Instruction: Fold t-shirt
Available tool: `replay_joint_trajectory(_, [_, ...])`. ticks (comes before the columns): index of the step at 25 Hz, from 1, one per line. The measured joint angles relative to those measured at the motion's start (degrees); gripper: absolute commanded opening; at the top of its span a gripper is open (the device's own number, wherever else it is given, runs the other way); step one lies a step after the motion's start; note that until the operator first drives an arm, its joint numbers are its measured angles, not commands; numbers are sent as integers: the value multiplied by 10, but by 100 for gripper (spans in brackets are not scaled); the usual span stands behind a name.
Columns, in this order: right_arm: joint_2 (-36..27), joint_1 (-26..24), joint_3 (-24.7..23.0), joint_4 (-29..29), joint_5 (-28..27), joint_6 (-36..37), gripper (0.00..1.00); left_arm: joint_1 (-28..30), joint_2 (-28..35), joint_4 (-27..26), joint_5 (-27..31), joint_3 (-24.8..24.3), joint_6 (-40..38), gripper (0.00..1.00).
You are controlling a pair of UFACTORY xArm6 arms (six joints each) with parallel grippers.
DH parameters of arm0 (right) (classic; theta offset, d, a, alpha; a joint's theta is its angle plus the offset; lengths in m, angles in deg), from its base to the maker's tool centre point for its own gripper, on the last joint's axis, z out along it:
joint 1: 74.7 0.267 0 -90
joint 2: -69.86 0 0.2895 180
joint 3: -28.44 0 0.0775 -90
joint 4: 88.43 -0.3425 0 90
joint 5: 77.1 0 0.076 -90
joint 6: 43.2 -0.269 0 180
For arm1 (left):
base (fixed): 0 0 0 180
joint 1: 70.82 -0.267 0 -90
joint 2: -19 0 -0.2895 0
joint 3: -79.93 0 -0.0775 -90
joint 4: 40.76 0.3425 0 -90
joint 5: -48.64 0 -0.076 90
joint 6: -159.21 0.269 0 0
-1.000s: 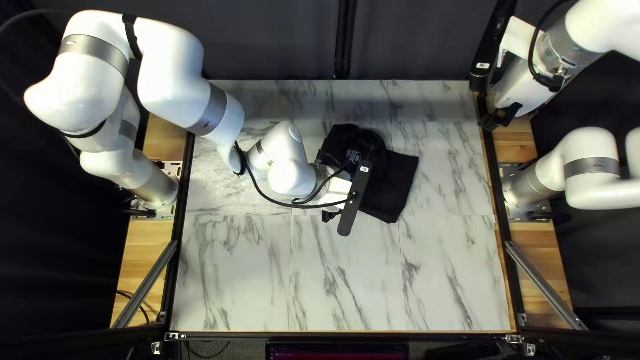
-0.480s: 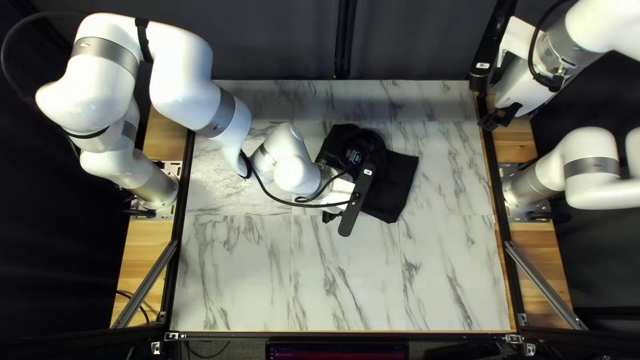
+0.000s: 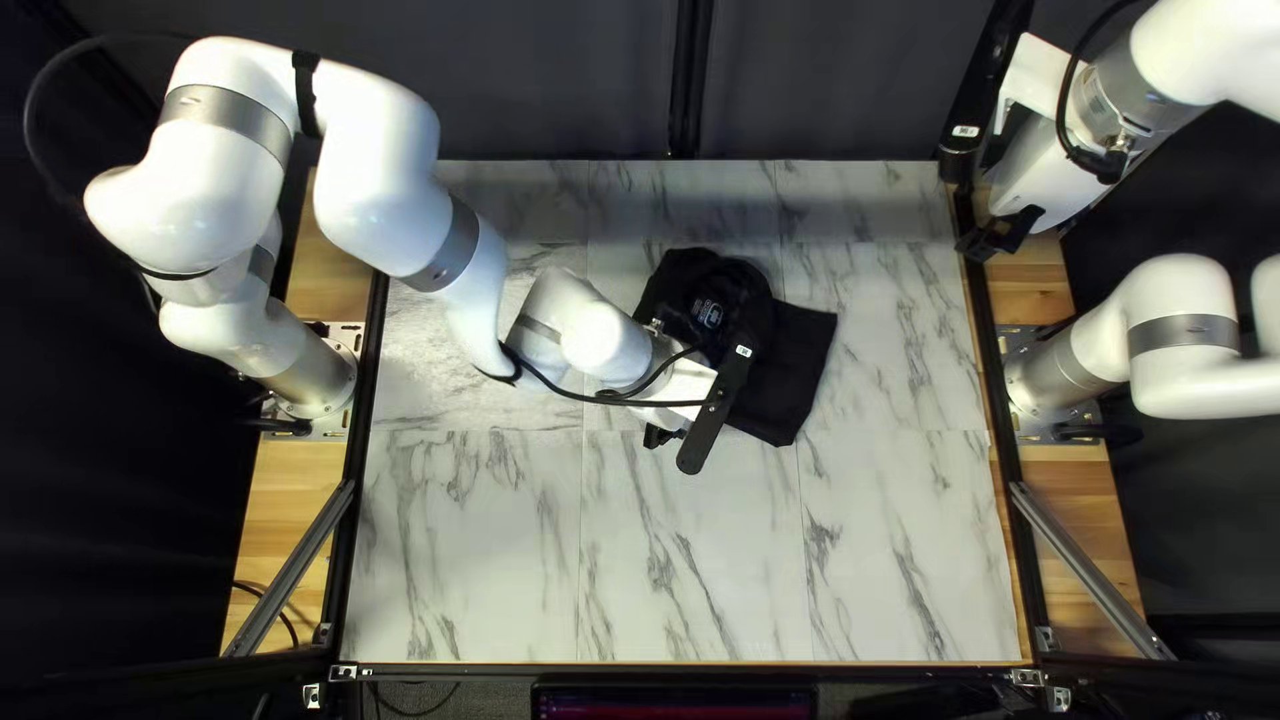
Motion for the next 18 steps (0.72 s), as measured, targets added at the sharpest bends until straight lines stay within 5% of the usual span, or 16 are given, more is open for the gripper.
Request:
replay_joint_trajectory(2, [0, 0, 0, 0, 0, 0, 100, 9, 0, -56, 1, -2, 53, 65])
replay_joint_trajectory(5, [0, 0, 0, 0, 0, 0, 100, 17, 5, -88, 9, -2, 85, 22])
replay_joint_trajectory(6, [0, 0, 0, 0, 0, 0, 100, 17, 6, -88, 10, -2, 87, 20])
replay_joint_trajectory(7, [0, 0, 0, 0, 0, 0, 100, 17, 7, -87, 12, -2, 87, 30])
replay_joint_trajectory(8, [0, 0, 0, 0, 0, 0, 100, 18, 9, -84, 14, -2, 85, 65])
replay_joint_trajectory(11, [0, 0, 0, 0, 0, 0, 100, 18, 19, -60, 21, -3, 64, 94])
replay_joint_trajectory(18, [0, 0, 0, 0, 0, 0, 100, 15, 61, 48, 54, -6, -31, 100])
